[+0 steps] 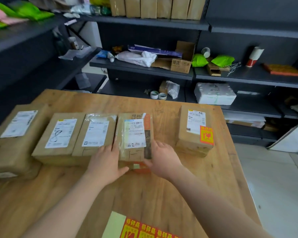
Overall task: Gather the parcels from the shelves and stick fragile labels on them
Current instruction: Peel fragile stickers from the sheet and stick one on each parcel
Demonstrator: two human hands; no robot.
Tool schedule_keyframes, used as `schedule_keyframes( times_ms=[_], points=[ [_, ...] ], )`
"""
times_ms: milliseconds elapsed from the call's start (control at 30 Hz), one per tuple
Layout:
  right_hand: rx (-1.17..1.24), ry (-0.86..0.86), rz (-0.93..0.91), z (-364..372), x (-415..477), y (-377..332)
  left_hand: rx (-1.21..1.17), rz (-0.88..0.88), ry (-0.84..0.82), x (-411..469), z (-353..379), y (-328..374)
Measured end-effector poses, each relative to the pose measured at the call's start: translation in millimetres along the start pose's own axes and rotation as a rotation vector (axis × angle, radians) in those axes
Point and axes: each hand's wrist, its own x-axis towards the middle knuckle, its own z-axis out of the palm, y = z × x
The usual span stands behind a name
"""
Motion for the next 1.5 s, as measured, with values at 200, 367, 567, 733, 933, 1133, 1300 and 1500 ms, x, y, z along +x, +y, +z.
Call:
schedule_keyframes(
  times_ms=[200,367,567,733,933,1133,1300,1500],
  points=[
    [0.230,-0.127,0.093,7,-1,-7,-0.063,0.028,0.083,0,15,-4],
    [0.219,-0.073,0.109,5,-22,-4,-0.272,0.053,0.079,-11,15,-2],
    [0.144,-0.004,0.093,-7,-79,-19,-0.489,0.118,0.124,-68,8,-5],
    [0.121,0.018,0.113,-12,-131,-63,-0.594,0.152,0.145,-130,2,-29],
    [0.071,0.021,0.155,2,-183,-140,-0.649,0.151,0.129,-199,2,-84],
    [0.104,0.046,0.225,26,-222,-196,-0.635,0.184,0.151,-245,10,-124],
    [0.109,0.037,0.221,43,-248,-223,-0.618,0.176,0.140,-285,19,-152],
    [0.175,0.017,0.186,66,-233,-253,-0.585,0.064,0.080,-290,31,-182]
  ],
)
